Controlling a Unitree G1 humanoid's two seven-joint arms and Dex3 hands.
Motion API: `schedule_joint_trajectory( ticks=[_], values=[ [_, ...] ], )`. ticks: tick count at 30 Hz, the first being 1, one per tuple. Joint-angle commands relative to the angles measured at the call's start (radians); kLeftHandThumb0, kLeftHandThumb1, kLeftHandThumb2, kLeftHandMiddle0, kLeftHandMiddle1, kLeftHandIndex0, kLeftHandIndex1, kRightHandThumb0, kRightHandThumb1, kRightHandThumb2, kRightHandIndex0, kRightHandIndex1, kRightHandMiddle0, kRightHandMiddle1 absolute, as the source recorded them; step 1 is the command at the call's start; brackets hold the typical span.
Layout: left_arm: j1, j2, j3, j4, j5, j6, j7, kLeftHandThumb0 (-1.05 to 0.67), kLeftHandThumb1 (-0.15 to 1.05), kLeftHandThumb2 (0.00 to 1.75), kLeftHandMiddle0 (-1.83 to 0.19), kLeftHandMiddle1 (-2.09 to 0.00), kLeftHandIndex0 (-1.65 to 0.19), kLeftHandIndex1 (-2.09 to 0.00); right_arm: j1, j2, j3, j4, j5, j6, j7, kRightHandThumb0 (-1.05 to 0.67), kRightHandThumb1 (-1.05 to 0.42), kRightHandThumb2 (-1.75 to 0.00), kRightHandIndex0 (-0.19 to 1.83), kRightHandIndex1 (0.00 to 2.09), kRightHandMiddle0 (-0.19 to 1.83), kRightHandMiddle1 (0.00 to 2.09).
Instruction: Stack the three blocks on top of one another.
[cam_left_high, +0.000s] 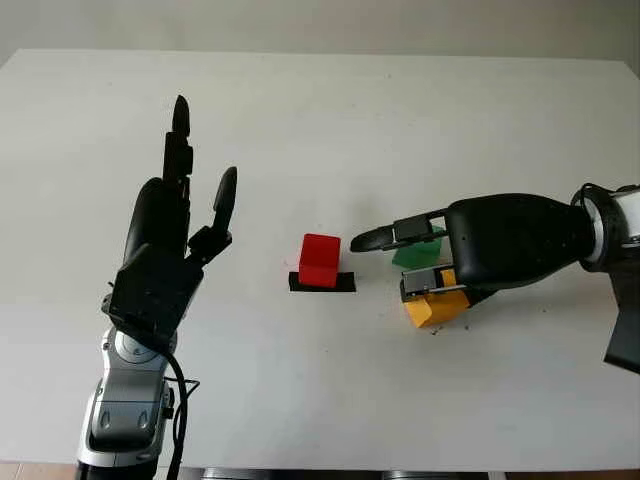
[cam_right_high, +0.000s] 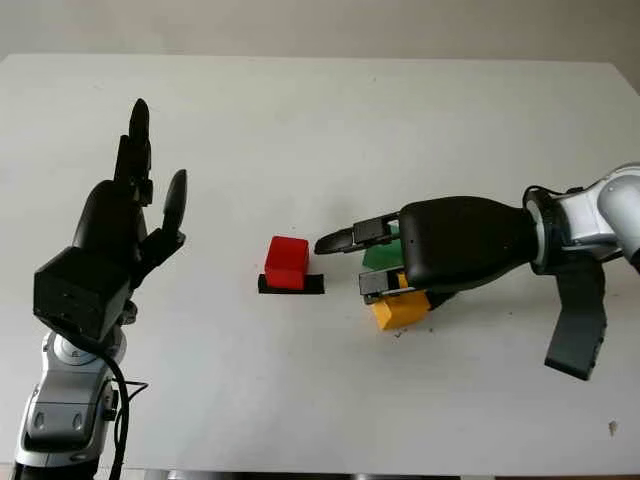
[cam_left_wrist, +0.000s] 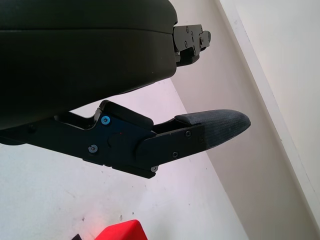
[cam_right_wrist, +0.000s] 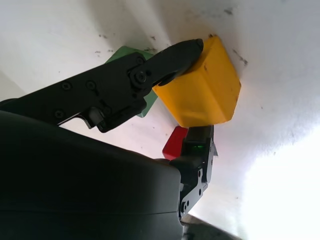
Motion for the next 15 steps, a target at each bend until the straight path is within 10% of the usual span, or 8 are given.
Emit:
schedule_joint_trajectory(
  ticks=[1,11,15],
  values=[
    [0.005,0.008,-0.005,-0.016,0.01,-0.003,0.004,-0.7,1.05,0.67,0.16,-0.05,0.15,-0.05,0.023,-0.008,-0.038,0.024,0.066,-0.028,0.041,-0.44,-0.9,-0.05,0.21,0.05,0.47,1.44],
    [0.011,0.005,-0.006,-0.03,0.019,0.016,0.002,-0.71,1.05,0.67,0.16,-0.06,0.15,-0.05,0.108,0.011,-0.201,0.048,0.421,-0.06,0.408,-0.42,-0.89,-0.05,0.23,0.06,0.42,1.44],
    [0.011,0.0,0.002,-0.029,0.009,0.012,0.004,-0.7,1.05,0.66,0.15,-0.06,0.15,-0.06,0.116,0.014,-0.228,0.02,0.791,0.045,0.735,-0.41,-0.88,-0.06,0.26,0.07,0.47,1.31]
  ],
)
